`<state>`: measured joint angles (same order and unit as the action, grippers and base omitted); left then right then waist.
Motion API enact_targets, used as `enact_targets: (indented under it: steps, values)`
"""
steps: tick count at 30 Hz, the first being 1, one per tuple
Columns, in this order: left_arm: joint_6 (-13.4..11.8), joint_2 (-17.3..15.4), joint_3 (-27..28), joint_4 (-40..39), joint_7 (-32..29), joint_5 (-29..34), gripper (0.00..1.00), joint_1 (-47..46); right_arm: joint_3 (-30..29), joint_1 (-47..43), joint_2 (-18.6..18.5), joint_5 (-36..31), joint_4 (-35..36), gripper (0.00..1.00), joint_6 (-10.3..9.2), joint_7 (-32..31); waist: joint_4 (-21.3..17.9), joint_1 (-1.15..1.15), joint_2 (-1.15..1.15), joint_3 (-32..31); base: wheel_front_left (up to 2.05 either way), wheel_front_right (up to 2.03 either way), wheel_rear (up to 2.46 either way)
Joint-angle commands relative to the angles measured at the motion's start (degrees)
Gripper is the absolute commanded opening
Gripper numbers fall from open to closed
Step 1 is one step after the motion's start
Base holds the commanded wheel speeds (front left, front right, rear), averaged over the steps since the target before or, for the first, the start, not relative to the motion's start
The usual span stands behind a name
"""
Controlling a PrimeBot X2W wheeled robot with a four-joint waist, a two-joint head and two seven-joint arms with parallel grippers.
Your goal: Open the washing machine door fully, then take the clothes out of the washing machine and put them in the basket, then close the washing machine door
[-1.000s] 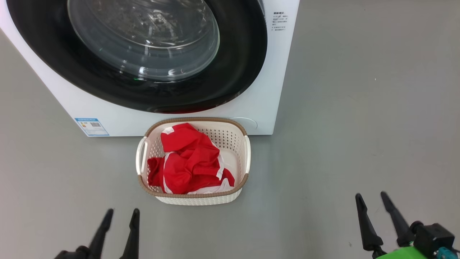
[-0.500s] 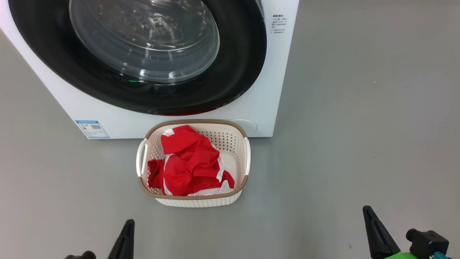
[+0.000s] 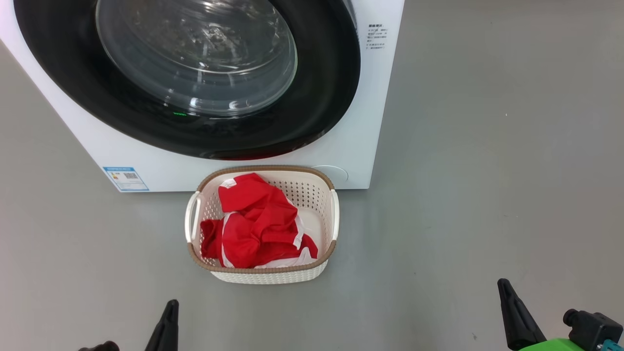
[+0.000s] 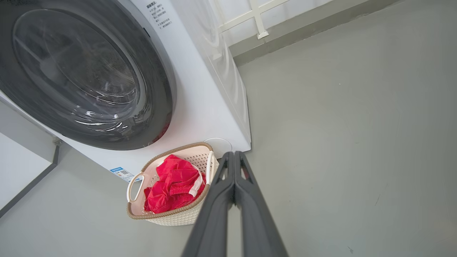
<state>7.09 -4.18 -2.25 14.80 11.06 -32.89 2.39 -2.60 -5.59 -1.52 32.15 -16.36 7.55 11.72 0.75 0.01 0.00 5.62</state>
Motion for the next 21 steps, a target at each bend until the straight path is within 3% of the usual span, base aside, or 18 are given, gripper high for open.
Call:
enact_targets:
  steps: [1,21]
  values:
    - [0.08,-0.69,0.72,-1.13,-0.24,-1.57,0.00,-1.61,0.42,2.12,-0.87,1.70,1.38,0.00,0.00,-0.22,-0.01,-0.01,0.00,-0.08,0.00,0.00,0.00]
    - [0.14,-0.78,1.60,-1.15,-3.00,-13.07,0.00,-2.88,0.43,3.89,-1.56,13.47,1.62,0.00,-0.02,-2.96,-0.15,-0.01,0.00,-1.10,0.00,0.00,0.00]
